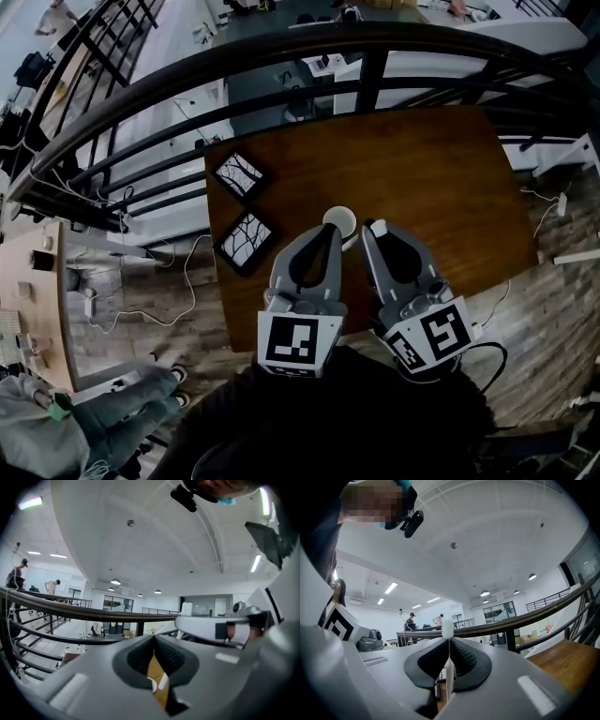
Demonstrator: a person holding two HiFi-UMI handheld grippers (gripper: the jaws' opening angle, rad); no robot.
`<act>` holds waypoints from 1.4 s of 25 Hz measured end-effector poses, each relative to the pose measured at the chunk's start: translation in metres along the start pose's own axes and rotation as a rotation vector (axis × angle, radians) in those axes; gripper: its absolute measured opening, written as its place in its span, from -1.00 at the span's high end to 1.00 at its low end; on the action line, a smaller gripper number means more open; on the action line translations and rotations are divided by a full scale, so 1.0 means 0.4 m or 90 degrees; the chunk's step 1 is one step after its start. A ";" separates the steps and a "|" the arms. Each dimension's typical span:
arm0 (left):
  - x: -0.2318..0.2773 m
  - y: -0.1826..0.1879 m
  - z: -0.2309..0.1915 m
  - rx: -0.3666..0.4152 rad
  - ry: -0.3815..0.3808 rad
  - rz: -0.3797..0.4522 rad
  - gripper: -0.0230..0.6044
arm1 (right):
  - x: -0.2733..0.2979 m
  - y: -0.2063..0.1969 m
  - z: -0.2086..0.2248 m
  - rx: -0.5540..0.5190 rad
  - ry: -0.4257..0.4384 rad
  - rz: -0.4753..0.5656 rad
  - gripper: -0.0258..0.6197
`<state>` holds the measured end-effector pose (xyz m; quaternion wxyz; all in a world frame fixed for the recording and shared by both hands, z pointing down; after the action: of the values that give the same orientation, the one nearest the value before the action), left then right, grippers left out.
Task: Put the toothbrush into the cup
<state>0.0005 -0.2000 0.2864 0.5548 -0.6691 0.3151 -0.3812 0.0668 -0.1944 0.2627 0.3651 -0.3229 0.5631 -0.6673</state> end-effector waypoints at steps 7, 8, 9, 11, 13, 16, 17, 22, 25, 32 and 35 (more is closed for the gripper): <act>0.073 -0.039 -0.049 -0.037 0.025 -0.028 0.90 | 0.087 -0.054 0.043 0.009 0.028 -0.042 0.89; 0.082 -0.047 -0.059 -0.040 0.028 -0.032 0.90 | 0.100 -0.062 0.049 0.011 0.030 -0.047 0.89; 0.090 -0.055 -0.069 -0.043 0.032 -0.036 0.90 | 0.112 -0.070 0.054 0.012 0.031 -0.051 0.89; 0.104 -0.073 -0.090 -0.048 0.037 -0.043 0.90 | 0.134 -0.086 0.062 0.013 0.030 -0.058 0.89; 0.117 -0.093 -0.108 -0.060 0.042 -0.052 0.90 | 0.155 -0.106 0.067 0.019 0.030 -0.065 0.89; 0.138 -0.119 -0.130 -0.073 0.044 -0.066 0.90 | 0.178 -0.143 0.075 0.029 0.033 -0.086 0.89; 0.144 -0.127 -0.134 -0.076 0.043 -0.070 0.90 | 0.183 -0.153 0.078 0.033 0.032 -0.091 0.89; 0.168 -0.172 -0.151 -0.089 0.039 -0.093 0.90 | 0.199 -0.211 0.095 0.043 0.019 -0.122 0.89; 0.181 -0.187 -0.146 -0.083 0.029 -0.102 0.90 | 0.204 -0.232 0.105 0.051 0.012 -0.132 0.89; 0.197 -0.213 -0.149 -0.095 0.021 -0.120 0.90 | 0.212 -0.256 0.112 0.060 0.003 -0.140 0.88; 0.200 -0.212 -0.147 -0.094 0.020 -0.118 0.90 | 0.213 -0.262 0.113 0.056 0.007 -0.145 0.87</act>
<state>-0.0095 -0.2812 0.3880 0.4614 -0.7283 0.2880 -0.4169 0.0471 -0.2797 0.3748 0.2978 -0.3652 0.4951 -0.7300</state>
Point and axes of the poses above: the fingertips, and each gripper's own axes: x forward along the fingers, z to its right, y out of its top, the point moved 2 cm from there along -x, backward along the fingers, and after that the axes turned 2 degrees about -y, right-handed, at the moved point
